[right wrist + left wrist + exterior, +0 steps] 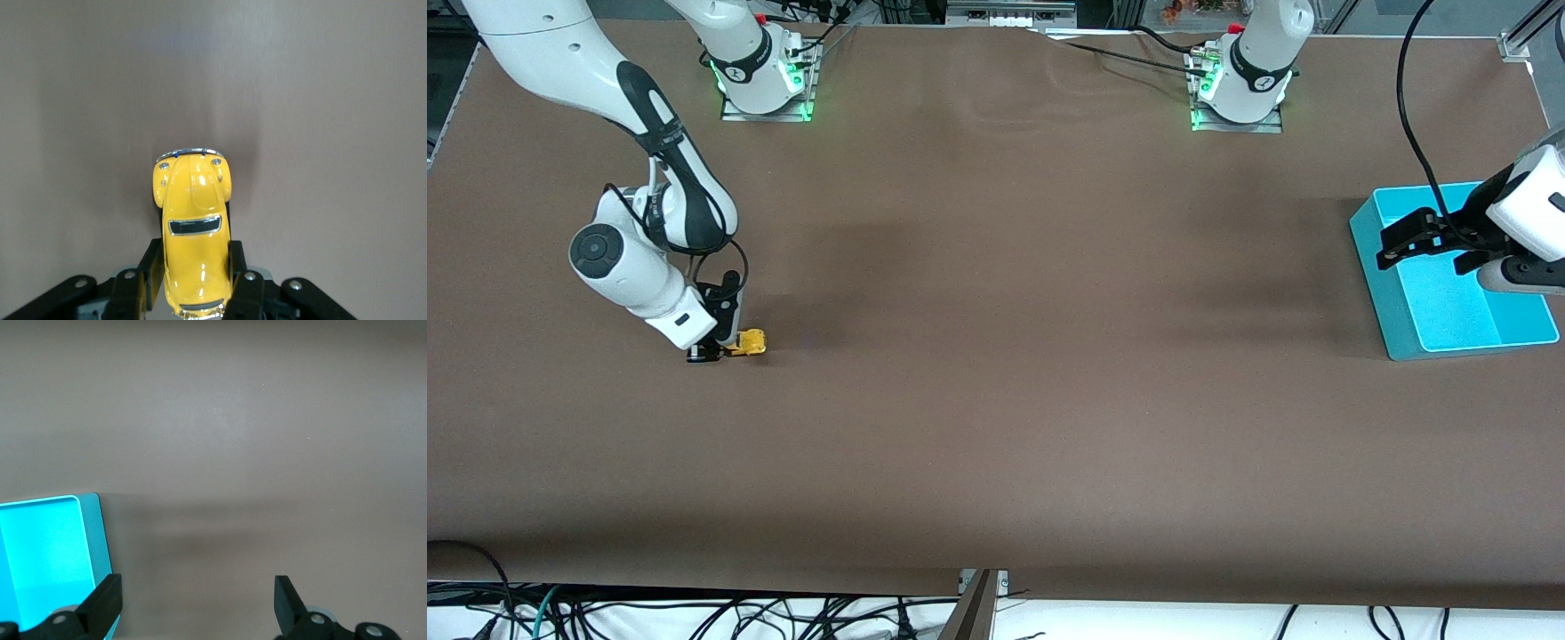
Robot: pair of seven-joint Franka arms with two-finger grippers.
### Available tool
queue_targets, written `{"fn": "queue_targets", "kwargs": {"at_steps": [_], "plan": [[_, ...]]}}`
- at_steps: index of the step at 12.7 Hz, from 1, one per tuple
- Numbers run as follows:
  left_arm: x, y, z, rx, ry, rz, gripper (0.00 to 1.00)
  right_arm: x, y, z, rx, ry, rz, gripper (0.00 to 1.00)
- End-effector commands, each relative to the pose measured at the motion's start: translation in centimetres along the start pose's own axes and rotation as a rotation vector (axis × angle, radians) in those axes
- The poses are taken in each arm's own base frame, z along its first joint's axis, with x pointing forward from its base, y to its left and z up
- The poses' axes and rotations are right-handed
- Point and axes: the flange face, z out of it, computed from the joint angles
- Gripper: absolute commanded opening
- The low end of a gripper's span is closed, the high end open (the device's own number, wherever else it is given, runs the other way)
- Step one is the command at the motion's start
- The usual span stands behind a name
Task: Wind and store yellow beetle car
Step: 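Drag the held car backward along the table with the right gripper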
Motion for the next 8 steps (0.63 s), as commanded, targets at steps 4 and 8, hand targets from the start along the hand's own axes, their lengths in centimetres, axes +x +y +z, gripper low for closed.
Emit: {"fn": "queue_targets", "kwargs": {"at_steps": [4,8], "plan": [[0.2,0.0,-0.4,-0.021,-0.005,-0.005,1.00,-9.5,-1.2,3.5,-0.024,-0.017,-0.059,0.28],[0.2,0.0,-0.4,-0.021,-0.005,-0.005,1.00,-14.3,-1.7,3.4,-0.043,-0.028,-0.020,0.29]]}}
